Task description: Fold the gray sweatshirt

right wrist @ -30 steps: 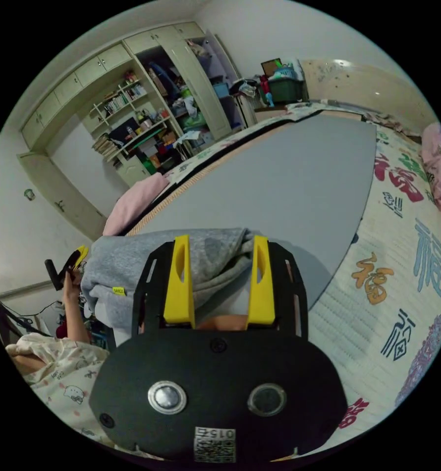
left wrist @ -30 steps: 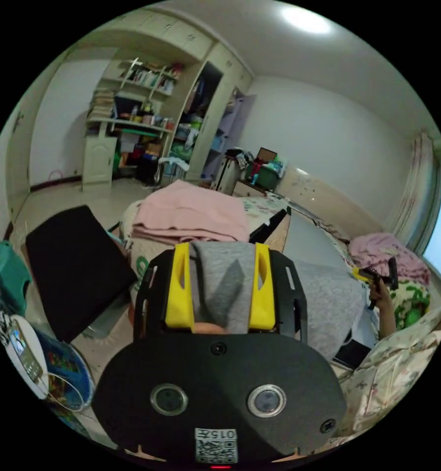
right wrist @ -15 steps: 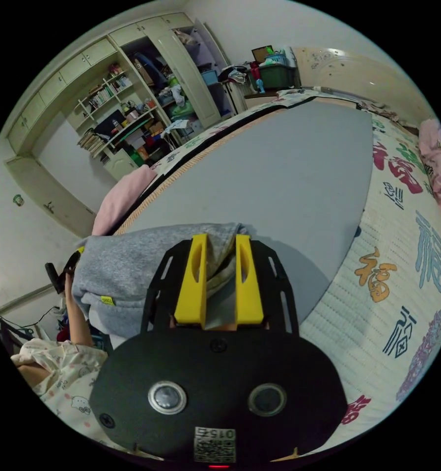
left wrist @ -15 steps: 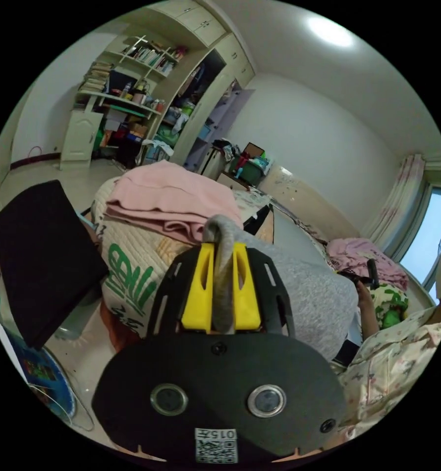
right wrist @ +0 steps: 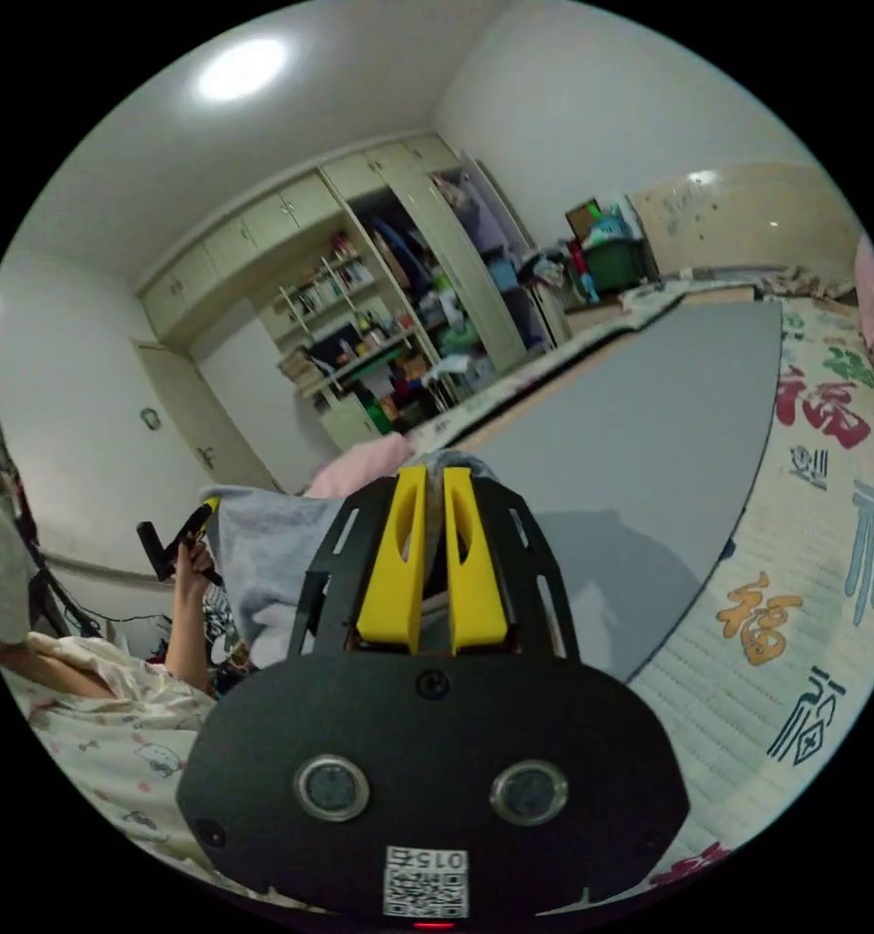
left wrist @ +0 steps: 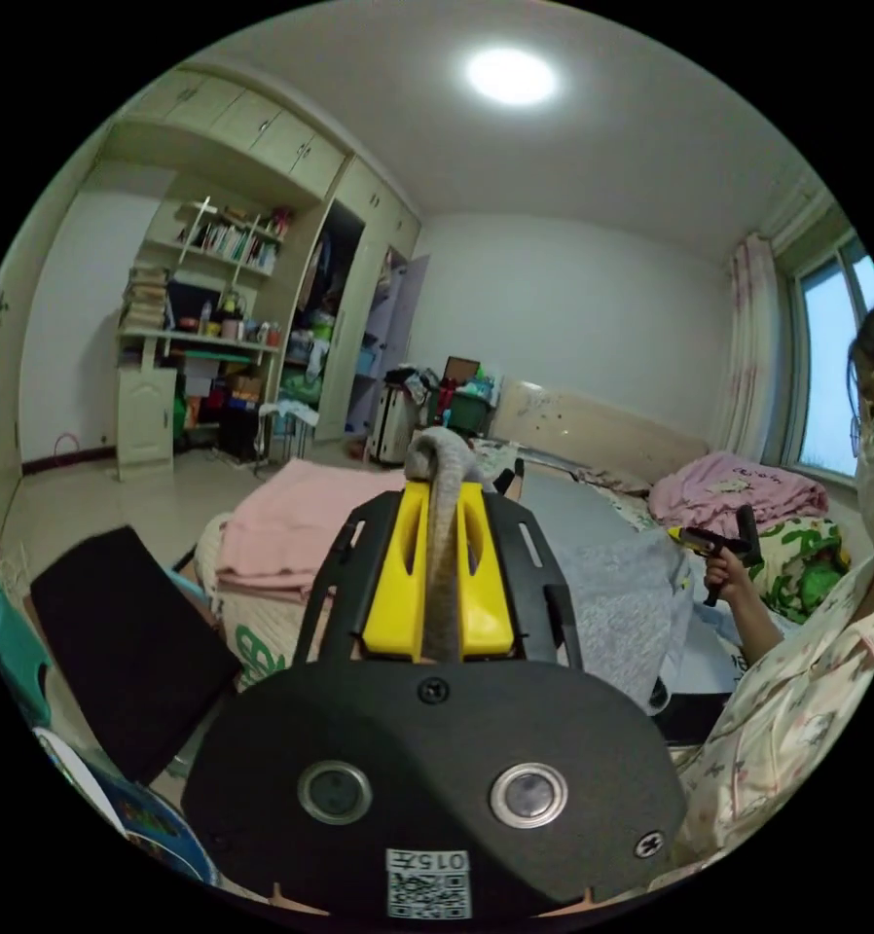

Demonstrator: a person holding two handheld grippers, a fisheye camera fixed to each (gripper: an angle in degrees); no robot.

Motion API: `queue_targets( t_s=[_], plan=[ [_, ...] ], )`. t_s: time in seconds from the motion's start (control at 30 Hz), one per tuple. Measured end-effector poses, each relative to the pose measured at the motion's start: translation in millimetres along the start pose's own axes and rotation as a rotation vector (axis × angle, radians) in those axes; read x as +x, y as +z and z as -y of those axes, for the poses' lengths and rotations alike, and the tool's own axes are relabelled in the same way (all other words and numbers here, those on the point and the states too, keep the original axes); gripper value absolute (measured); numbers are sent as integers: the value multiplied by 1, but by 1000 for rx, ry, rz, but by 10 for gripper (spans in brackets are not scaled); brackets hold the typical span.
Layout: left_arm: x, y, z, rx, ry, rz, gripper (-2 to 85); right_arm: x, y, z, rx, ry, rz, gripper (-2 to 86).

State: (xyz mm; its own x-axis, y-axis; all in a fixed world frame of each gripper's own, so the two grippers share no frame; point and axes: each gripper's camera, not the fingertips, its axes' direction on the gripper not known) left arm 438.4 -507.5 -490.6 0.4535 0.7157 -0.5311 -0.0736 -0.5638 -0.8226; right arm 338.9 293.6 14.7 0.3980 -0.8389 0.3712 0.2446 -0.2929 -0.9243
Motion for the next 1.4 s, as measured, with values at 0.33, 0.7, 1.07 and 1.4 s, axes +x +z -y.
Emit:
queue_targets(
  t_s=[0.33,0.7,1.07,1.4],
  plan=[
    [5,-82,58,380,68,-53,15,-97,-220,-109,505,-325,50,38],
    [2,-45,136,491,96,-262,20,-150,-318,-238,824,-566,-100,38],
    [26,269,192,-96,120,-202,68,85,-167,-174,215,64,-511,45],
    [-37,268,156,-408,162,-229,105,47,-95,-208,-37,-390,-509,80]
  ],
)
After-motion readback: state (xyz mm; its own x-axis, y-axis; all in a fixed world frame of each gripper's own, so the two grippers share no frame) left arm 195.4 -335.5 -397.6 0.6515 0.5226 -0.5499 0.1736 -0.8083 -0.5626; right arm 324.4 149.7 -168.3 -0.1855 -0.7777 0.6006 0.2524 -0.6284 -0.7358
